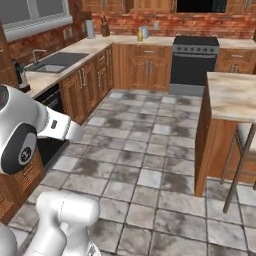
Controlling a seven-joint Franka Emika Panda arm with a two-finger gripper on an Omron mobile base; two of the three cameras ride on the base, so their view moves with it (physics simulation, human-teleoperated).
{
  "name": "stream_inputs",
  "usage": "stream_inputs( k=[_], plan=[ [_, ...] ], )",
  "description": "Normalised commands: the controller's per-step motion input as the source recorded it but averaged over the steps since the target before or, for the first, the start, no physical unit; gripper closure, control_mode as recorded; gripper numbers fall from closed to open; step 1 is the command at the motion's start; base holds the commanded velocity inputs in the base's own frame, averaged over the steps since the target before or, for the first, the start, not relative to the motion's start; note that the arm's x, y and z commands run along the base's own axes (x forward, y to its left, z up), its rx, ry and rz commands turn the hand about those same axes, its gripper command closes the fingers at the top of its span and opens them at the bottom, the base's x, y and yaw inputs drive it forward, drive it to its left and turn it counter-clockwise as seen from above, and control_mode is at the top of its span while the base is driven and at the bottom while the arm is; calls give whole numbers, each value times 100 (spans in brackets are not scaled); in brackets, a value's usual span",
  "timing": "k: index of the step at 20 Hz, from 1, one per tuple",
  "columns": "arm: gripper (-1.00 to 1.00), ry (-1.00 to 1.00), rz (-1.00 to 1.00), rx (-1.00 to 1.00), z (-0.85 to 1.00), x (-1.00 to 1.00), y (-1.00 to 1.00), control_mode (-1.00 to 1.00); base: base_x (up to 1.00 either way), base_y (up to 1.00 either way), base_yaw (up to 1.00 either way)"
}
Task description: There is a tray on the dining counter. Grab the cup, mug, and pitcher and place them on the tray. The pitcher may be placed next to the tray if it cannot fit the tray.
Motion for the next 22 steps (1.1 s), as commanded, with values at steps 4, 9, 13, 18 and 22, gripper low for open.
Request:
stream_inputs(
  k=[4, 9, 13, 18, 22],
  plan=[
    [-100, 0, 0, 0, 0, 0, 0, 100, 100, 22, 0],
    [-100, 0, 0, 0, 0, 0, 0, 100, 100, 1, 0],
    [-100, 0, 0, 0, 0, 0, 0, 100, 100, 0, 0],
    [-100, 0, 0, 0, 0, 0, 0, 100, 100, 3, 0],
    [-100, 0, 0, 0, 0, 0, 0, 100, 100, 8, 0]
  ],
)
